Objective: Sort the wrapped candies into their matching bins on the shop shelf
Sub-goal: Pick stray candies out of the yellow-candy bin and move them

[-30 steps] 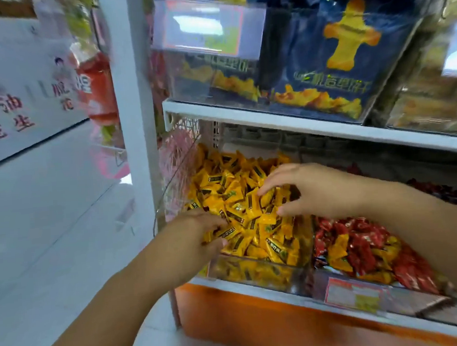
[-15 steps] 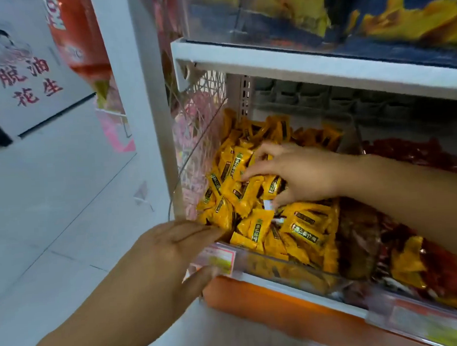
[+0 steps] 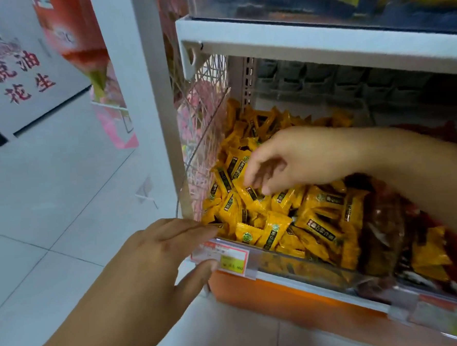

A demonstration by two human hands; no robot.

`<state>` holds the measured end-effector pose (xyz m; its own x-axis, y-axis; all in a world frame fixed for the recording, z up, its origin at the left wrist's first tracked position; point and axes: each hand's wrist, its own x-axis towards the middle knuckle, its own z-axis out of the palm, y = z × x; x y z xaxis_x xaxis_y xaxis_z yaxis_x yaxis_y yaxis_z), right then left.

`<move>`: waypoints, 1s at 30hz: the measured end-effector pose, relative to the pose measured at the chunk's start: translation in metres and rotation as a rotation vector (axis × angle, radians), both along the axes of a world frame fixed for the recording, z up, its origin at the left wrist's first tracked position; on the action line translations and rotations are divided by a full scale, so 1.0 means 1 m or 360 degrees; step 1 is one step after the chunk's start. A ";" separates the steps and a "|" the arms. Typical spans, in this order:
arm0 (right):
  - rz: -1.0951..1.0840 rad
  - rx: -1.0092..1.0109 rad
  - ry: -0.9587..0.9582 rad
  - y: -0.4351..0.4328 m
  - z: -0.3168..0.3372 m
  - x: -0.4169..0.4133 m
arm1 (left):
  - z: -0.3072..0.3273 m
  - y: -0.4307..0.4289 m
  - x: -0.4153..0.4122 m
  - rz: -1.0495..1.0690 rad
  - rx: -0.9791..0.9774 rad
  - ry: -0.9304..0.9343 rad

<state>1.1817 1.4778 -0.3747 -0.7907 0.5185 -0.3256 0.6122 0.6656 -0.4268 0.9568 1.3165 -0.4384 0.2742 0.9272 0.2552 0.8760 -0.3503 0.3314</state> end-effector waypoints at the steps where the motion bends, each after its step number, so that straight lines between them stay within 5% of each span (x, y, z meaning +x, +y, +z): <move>1: -0.0131 -0.0111 0.0025 -0.006 0.011 0.004 | -0.001 0.001 0.002 -0.0004 0.0040 0.0003; 9: -0.0116 0.0412 -0.0555 -0.027 -0.021 0.027 | 0.007 0.020 0.047 -0.0245 0.0110 -0.0109; 12: -0.0182 0.0451 -0.0441 -0.029 -0.027 0.026 | 0.008 0.028 0.075 -0.0426 -0.0100 0.0111; 16: -0.0434 0.0624 -0.0219 -0.028 -0.027 0.036 | 0.010 0.038 0.076 -0.0195 -0.0500 0.0482; 20: -0.0694 0.0870 -0.0299 -0.025 -0.008 0.057 | 0.003 0.042 0.055 -0.0151 -0.0479 0.0396; 24: -0.0510 0.0592 0.0067 -0.041 0.006 0.040 | -0.013 0.045 0.042 -0.0180 -0.0357 0.0218; 30: -0.0095 0.0417 -0.0638 -0.040 -0.032 0.013 | -0.010 0.044 0.042 -0.0150 -0.0362 0.0140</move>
